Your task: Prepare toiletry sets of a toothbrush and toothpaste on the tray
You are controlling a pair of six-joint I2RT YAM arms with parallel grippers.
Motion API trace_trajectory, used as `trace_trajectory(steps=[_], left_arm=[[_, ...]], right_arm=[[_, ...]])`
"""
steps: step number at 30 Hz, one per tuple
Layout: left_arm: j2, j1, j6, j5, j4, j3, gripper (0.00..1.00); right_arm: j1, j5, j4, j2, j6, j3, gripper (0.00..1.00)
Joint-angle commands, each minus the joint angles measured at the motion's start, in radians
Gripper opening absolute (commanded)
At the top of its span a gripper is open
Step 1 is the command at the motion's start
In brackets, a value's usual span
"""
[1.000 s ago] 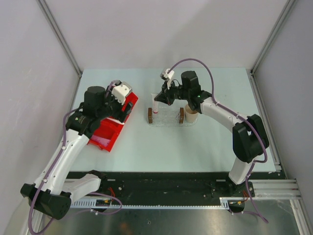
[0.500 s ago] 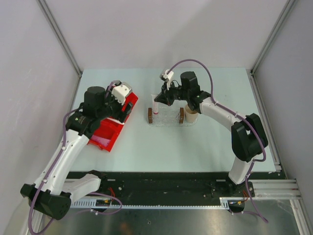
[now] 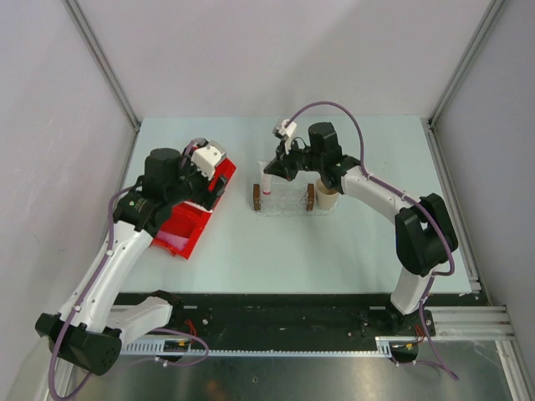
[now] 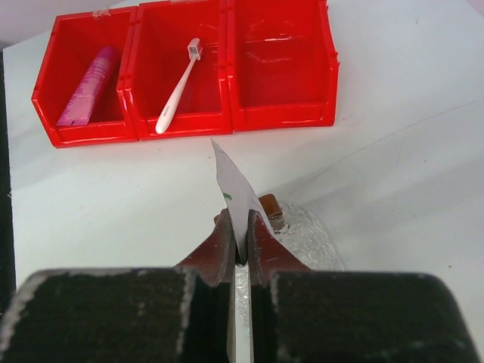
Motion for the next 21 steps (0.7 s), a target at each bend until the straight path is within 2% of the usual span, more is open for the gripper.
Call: trace_trajectory(steps=[1, 21], left_arm=[[-0.024, 0.008, -0.014, 0.024, 0.022, -0.004, 0.8], [-0.021, 0.008, -0.012, 0.025, 0.022, -0.005, 0.8]], right_arm=[[-0.001, -0.019, 0.046, 0.006, -0.022, -0.001, 0.0], [-0.006, -0.023, 0.053, 0.015, -0.028, -0.009, 0.0]])
